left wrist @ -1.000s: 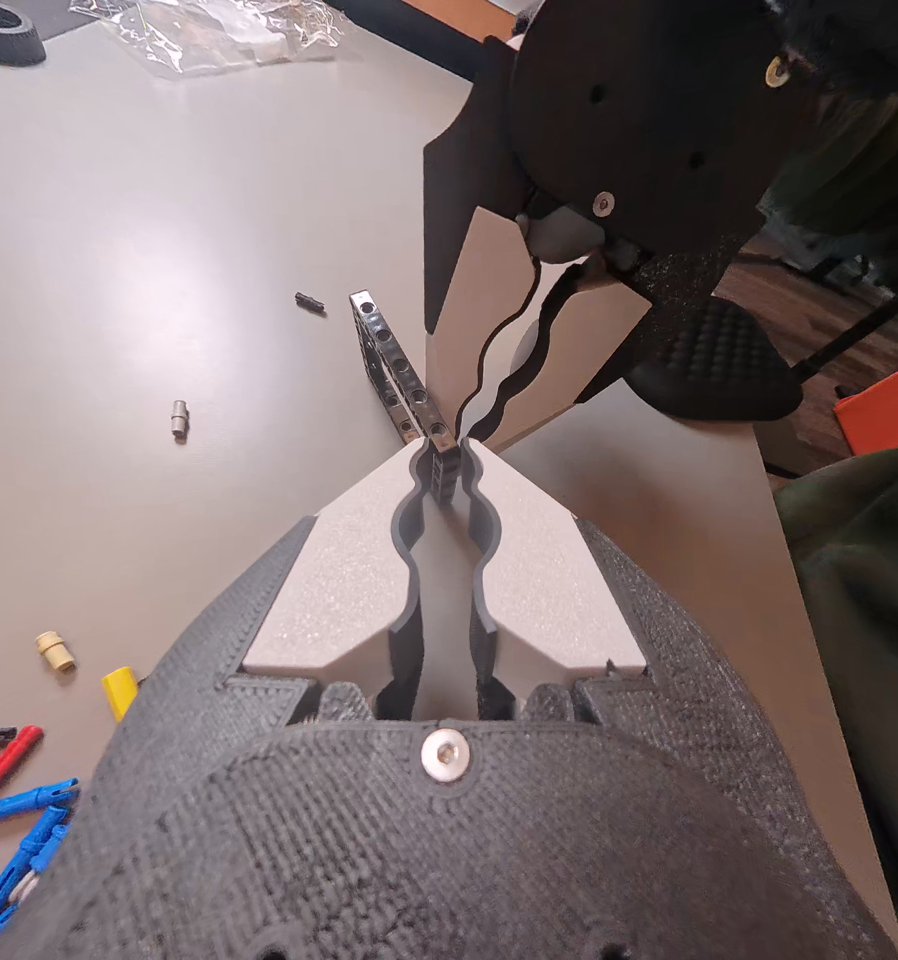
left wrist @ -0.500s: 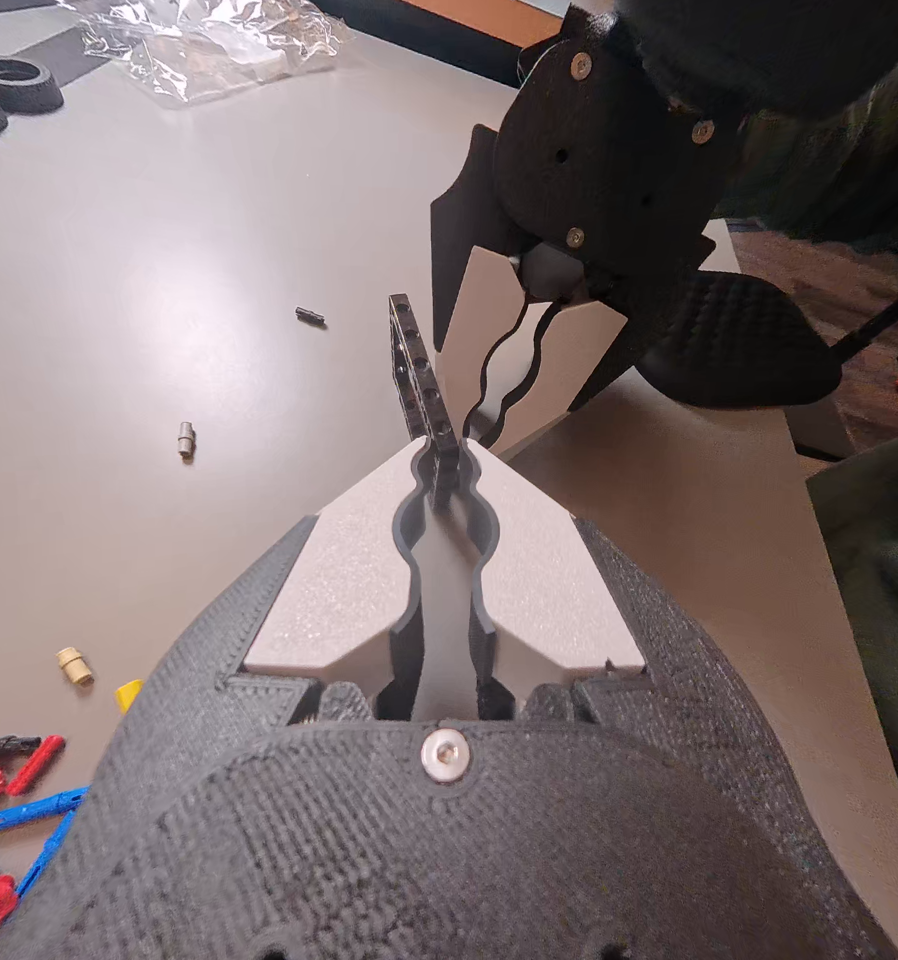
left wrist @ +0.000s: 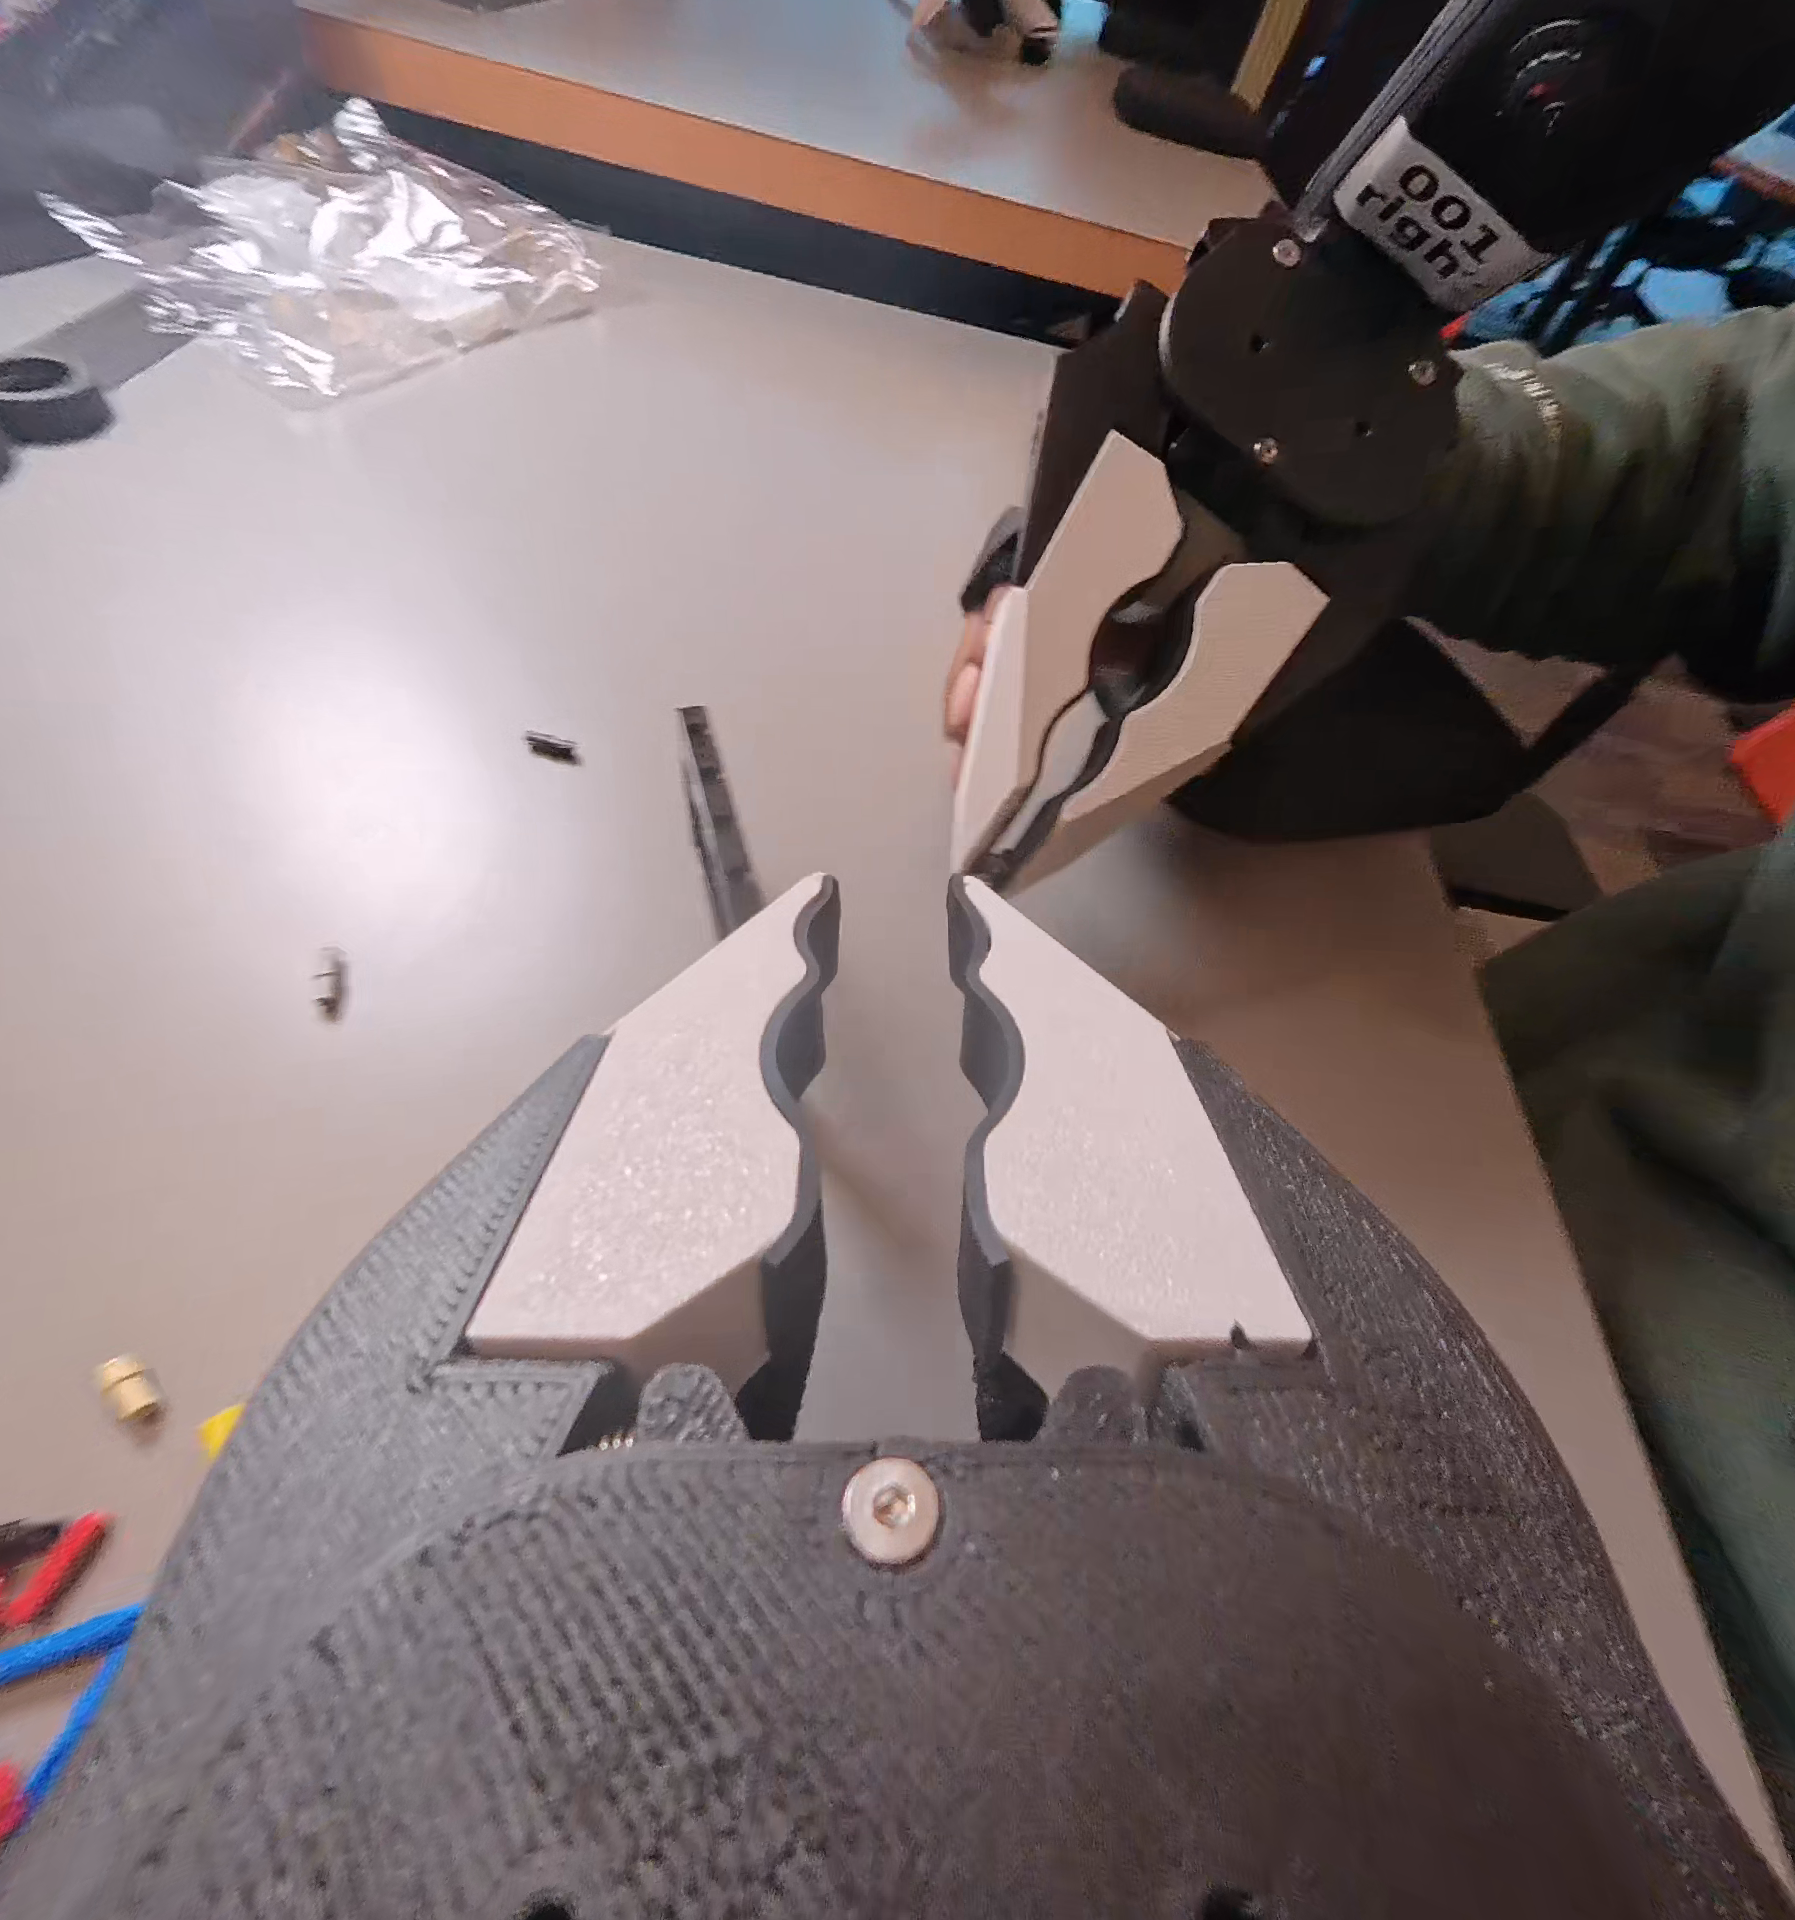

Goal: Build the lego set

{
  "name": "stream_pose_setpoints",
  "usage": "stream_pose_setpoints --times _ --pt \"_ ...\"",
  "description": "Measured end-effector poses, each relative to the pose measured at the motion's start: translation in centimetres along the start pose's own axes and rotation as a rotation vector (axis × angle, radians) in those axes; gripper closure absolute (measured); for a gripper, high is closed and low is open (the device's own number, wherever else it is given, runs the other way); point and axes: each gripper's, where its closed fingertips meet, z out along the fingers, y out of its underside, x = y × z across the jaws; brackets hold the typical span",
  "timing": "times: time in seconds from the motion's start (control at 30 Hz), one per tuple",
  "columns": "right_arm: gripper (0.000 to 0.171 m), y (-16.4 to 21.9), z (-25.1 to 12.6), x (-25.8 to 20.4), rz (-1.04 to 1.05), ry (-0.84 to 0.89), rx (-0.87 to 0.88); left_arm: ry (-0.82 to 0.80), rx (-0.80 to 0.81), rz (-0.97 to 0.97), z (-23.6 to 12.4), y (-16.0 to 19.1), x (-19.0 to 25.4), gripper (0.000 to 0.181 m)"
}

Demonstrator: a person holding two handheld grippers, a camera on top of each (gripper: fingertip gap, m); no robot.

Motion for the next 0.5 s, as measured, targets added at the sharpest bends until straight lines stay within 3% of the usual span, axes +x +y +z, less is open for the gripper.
stream_pose_setpoints --times 0.13,0.27,0.5 --pt "0.17 -1.1 -0.5 0.0 -0.138 0.101 -0.001 0.095 0.006 -0.057 1.1 0.0 2.6 0.161" --pt "0.17 -1.4 -0.2 -0.3 -0.209 0.145 -0.038 0.095 0.002 -0.067 1.6 0.2 3.1 0.171" --pt "0.17 -1.7 -0.5 -0.1 -0.155 0.164 0.021 0.086 0.008 -0.03 1.3 0.4 3.1 0.179"
